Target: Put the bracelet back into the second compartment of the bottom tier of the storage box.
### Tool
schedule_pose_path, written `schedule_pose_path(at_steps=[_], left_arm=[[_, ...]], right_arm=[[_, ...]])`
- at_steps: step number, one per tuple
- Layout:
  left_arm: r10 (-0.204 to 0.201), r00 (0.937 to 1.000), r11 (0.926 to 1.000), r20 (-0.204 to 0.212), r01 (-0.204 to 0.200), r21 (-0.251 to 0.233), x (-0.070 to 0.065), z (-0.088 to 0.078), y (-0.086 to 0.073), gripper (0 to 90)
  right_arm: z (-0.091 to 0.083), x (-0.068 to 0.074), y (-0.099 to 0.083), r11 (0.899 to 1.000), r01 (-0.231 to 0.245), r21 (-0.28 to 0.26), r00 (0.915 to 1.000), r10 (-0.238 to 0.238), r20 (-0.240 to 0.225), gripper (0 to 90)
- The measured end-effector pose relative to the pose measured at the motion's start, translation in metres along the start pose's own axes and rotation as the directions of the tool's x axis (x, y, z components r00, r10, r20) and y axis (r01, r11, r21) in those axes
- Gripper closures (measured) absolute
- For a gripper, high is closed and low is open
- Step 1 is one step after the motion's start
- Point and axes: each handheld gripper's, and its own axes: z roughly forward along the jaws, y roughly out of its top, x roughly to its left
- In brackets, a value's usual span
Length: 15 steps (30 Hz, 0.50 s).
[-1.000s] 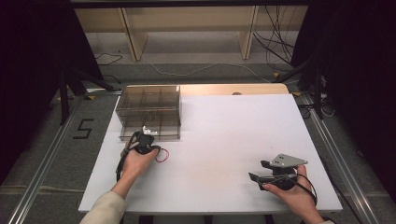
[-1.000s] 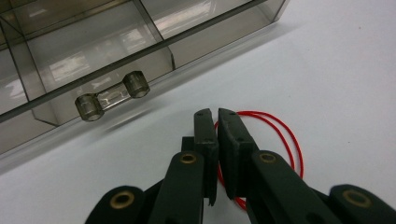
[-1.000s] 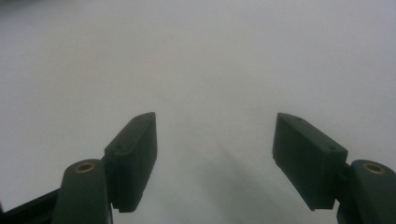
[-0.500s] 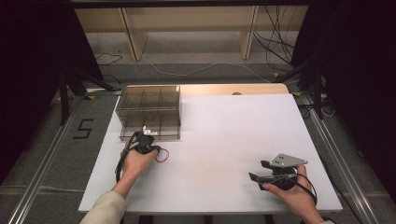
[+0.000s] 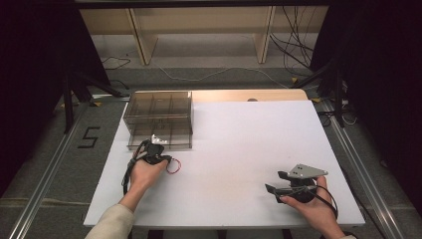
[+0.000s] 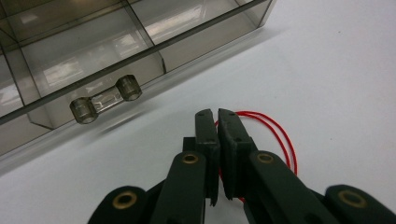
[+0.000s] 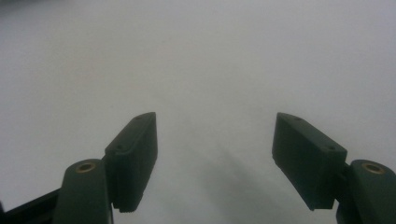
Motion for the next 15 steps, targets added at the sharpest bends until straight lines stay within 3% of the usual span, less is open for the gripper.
schedule_pose_path(at_steps=[15], left_arm=[[0.01, 0.9999, 0.9998, 0.002, -0.01, -0.015, -0.0018, -0.0077, 0.0033, 87.3]], right_arm=[[0.0, 0.0, 0.0, 1.0, 0.0, 0.001, 1.0, 0.0, 0.001, 31.8]])
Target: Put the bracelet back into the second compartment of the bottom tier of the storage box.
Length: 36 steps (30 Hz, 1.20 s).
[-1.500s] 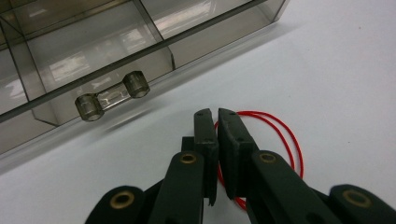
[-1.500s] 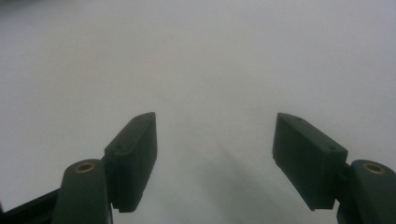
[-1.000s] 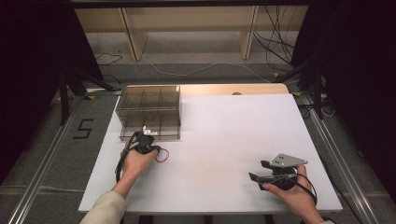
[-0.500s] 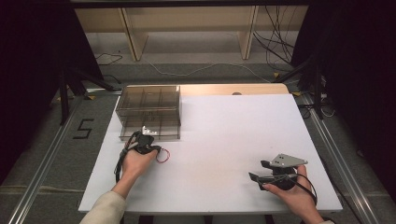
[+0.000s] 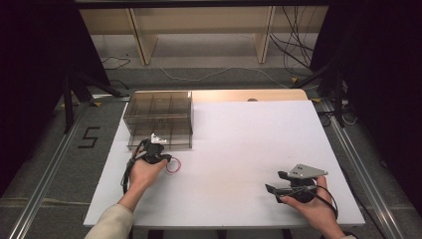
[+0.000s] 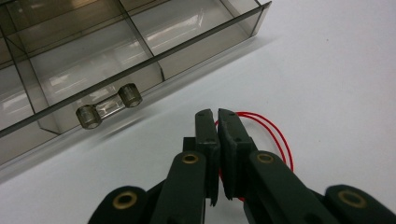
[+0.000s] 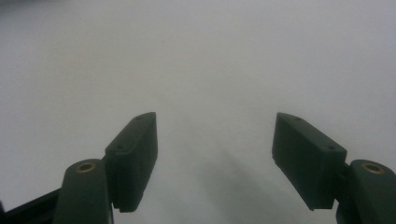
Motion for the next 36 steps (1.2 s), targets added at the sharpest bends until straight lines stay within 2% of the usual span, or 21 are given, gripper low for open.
schedule_pose_path(at_steps=[36], left_arm=[[-0.007, 0.9997, 0.9997, -0.025, 0.007, -0.025, 0.007, -0.012, 0.005, 87.2]], right_arm=[[0.0, 0.0, 0.0, 1.0, 0.0, 0.001, 1.0, 0.0, 0.003, 31.8]])
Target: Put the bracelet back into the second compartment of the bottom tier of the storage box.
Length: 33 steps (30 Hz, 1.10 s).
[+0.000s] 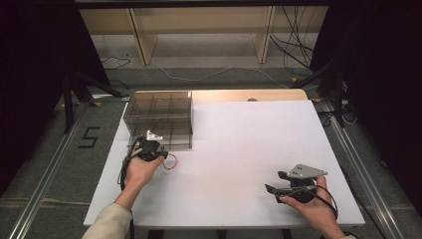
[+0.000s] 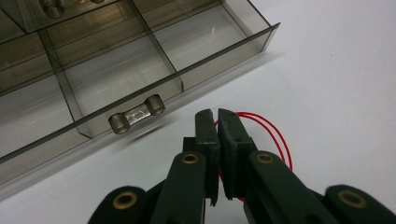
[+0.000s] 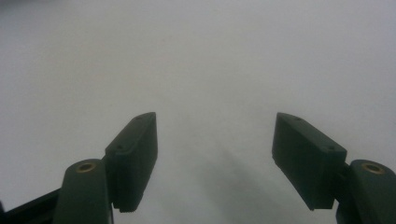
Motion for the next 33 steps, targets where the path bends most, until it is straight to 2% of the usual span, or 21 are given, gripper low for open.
schedule_pose_path(at_steps=[33], left_arm=[[-0.016, 0.9996, 0.9996, -0.022, 0.016, -0.023, 0.01, -0.005, 0.01, 87.2]], right_arm=[[0.0, 0.0, 0.0, 1.0, 0.003, 0.004, 1.0, -0.003, 0.0, 31.9]])
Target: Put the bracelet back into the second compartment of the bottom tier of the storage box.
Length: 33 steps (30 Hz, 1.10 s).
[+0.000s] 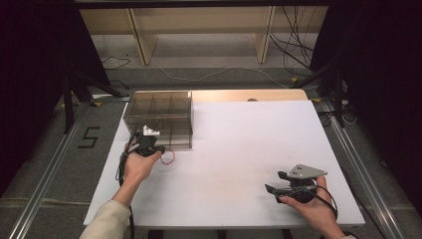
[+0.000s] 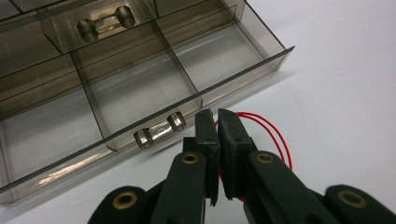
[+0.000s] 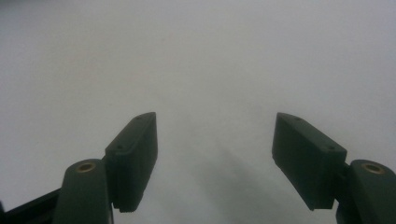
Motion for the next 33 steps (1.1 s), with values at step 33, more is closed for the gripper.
schedule_pose_path(at_steps=[33], left_arm=[[-0.023, 0.9995, 0.9996, -0.022, 0.022, -0.019, 0.011, -0.002, 0.011, 87.2]], right_arm=[[0.0, 0.0, 0.0, 1.0, 0.001, 0.001, 1.0, -0.001, 0.001, 31.8]])
